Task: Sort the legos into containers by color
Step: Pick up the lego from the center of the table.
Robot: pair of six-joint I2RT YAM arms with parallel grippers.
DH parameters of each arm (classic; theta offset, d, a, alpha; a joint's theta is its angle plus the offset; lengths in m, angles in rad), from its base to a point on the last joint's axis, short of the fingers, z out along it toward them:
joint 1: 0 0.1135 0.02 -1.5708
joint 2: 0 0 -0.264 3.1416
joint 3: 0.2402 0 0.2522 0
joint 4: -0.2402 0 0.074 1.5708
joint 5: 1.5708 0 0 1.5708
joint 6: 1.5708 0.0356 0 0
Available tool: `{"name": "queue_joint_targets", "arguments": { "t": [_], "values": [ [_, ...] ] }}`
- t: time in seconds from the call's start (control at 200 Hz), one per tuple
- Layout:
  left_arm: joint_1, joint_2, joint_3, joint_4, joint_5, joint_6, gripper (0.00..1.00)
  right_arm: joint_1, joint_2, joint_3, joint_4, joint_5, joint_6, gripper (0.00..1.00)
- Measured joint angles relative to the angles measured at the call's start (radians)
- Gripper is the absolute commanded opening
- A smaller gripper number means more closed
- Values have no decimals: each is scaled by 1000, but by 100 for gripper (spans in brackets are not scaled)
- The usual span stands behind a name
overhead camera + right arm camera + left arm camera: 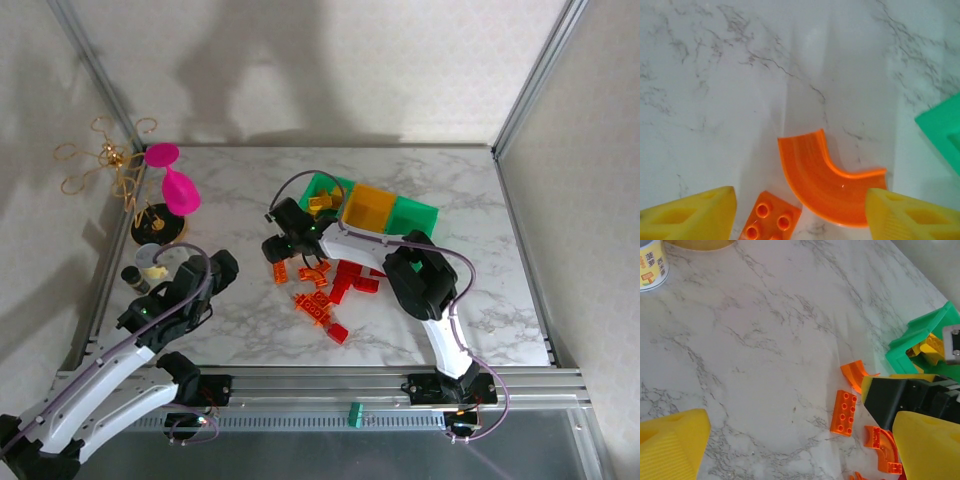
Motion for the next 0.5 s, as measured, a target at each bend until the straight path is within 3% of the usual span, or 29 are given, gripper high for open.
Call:
{"name": "queue_joint_targets", "arguments": {
  "t": [0.496],
  "values": [
    [3,-46,-20,-25,1,-35,96,1,188,249,-120,-19,-140,37]
  ]
}}
